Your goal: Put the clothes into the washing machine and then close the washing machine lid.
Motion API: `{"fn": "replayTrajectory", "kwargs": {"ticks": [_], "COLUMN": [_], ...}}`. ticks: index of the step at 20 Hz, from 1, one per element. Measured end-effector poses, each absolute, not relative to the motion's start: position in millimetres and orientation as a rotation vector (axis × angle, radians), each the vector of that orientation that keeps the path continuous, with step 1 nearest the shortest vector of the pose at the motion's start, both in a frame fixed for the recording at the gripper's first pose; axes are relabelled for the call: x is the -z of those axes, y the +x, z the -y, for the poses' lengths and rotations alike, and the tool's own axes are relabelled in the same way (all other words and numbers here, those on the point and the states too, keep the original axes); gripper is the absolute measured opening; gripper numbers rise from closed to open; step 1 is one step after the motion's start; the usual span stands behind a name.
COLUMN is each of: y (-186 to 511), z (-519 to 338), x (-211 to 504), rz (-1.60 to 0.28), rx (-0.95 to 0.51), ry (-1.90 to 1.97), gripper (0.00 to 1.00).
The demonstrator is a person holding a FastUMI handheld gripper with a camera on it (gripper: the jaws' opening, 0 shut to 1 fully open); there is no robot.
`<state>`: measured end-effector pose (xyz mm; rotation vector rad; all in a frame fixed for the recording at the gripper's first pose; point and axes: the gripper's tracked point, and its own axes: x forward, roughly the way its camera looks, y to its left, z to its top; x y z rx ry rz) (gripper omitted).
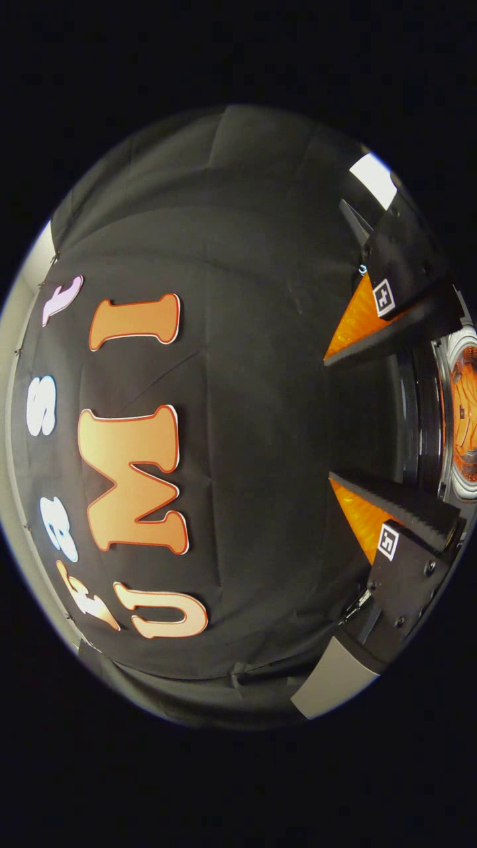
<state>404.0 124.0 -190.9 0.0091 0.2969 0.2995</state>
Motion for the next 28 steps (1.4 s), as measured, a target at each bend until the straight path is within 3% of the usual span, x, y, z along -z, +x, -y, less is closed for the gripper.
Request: {"fn": "replayTrajectory", "kwargs": {"ticks": [28], "y": [282.9], "z": [-87.4], "x": [235.6], "rz": [-0.350], "rx": [-0.341], "ry": [-0.011], "gripper": [0.98]}}
